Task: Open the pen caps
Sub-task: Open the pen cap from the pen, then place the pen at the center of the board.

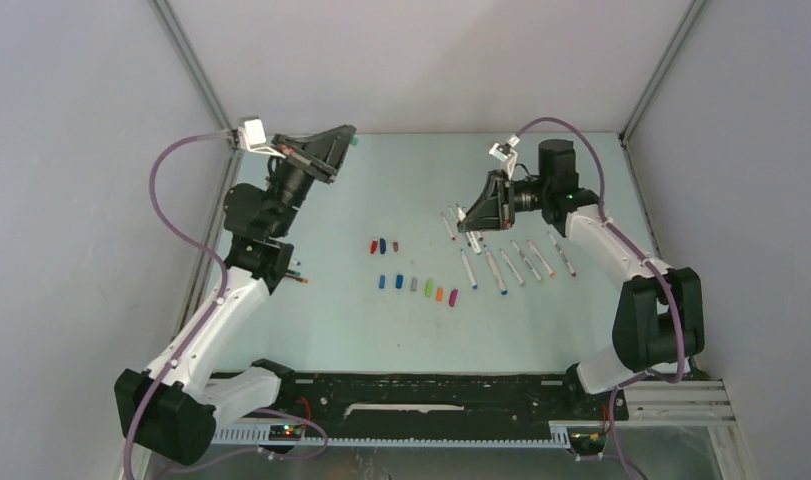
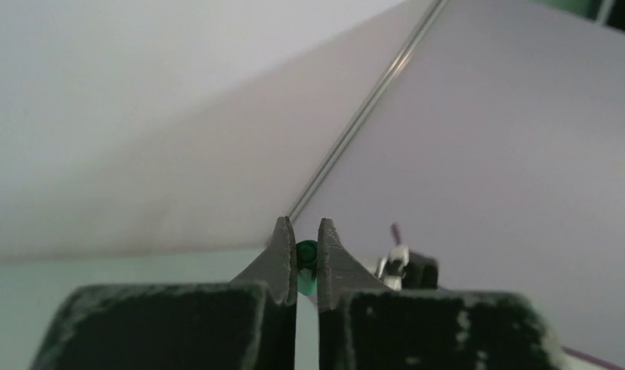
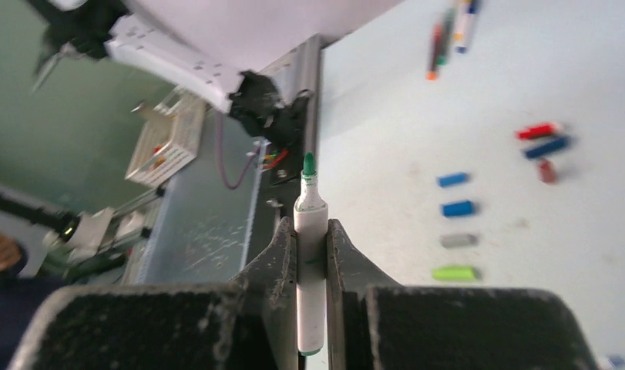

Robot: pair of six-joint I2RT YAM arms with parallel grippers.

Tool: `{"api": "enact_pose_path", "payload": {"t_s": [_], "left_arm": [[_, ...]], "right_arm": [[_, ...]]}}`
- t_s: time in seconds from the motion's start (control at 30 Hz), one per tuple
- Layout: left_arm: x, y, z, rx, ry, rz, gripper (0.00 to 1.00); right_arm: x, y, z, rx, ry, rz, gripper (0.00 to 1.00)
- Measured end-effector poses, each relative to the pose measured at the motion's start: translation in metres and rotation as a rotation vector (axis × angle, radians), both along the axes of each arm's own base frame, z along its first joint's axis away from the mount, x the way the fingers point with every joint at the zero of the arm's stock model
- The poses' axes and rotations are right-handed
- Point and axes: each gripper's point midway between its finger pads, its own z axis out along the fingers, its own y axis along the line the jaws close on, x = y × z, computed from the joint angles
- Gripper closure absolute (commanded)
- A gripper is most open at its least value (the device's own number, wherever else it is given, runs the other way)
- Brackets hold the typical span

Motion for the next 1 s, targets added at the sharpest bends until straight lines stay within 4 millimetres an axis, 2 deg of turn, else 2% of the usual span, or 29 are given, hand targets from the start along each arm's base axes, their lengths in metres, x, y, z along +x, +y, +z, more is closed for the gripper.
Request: {"api": "enact_pose_path", "payload": {"t_s": [0.13,0.27,0.47,0.6,0.77,1.0], "left_arm": [[0.016,0.0,-0.07,0.045,0.222,-0.011,1.0],[0.017,-0.006,-0.124,0.107,0.399,-0.04,1.0],[0.015,-0.015,-0.172,0.172,0.558,-0.091,1.0],[0.019,-0.023,-0.207,0.207,0.652,-0.133,1.0],[0.019,-0.028,-0.234,0.23,0.724,-0.161,1.0],[0.019,-0.031,-0.239,0.235,0.735,-0.182,1.0]], "right_arm": [[0.027,-0.019,-0.018,-0.063,-0.02,-0.148,1.0],[0.05,-0.028,-0.046,-0.194,-0.056,-0.3,1.0],[0.097,-0.05,-0.087,-0.421,-0.06,-0.547,1.0],[0.142,-0.065,-0.124,-0.581,0.006,-0.653,1.0],[0.17,-0.079,-0.164,-0.723,0.085,-0.697,0.98],[0.187,-0.09,-0.204,-0.856,0.163,-0.698,0.94]]}}
